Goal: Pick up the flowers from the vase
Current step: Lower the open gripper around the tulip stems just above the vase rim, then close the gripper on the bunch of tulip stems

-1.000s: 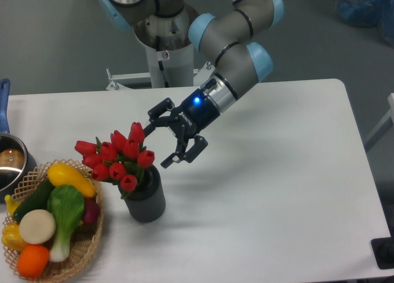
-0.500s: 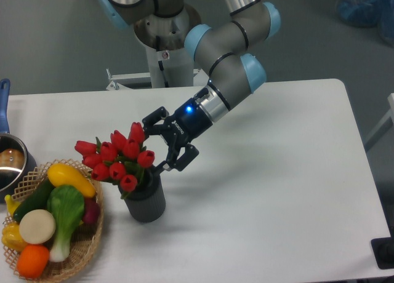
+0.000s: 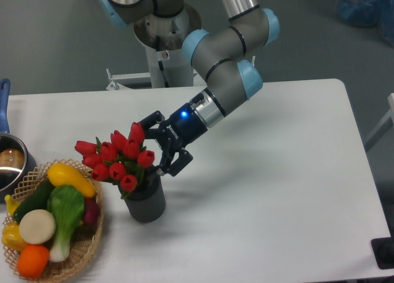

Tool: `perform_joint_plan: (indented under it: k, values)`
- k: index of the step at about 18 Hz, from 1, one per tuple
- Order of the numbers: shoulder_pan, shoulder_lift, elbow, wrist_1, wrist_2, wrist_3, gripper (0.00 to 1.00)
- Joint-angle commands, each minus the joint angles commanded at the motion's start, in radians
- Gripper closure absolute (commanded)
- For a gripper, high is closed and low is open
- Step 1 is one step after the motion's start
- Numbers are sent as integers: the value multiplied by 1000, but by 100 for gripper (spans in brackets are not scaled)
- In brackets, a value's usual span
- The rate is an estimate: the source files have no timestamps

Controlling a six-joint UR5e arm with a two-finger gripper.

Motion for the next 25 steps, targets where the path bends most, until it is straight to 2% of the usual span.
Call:
perform_joint_plan:
  k: [25]
  values:
    - [-31,-25,37,-3,-23,-60,0]
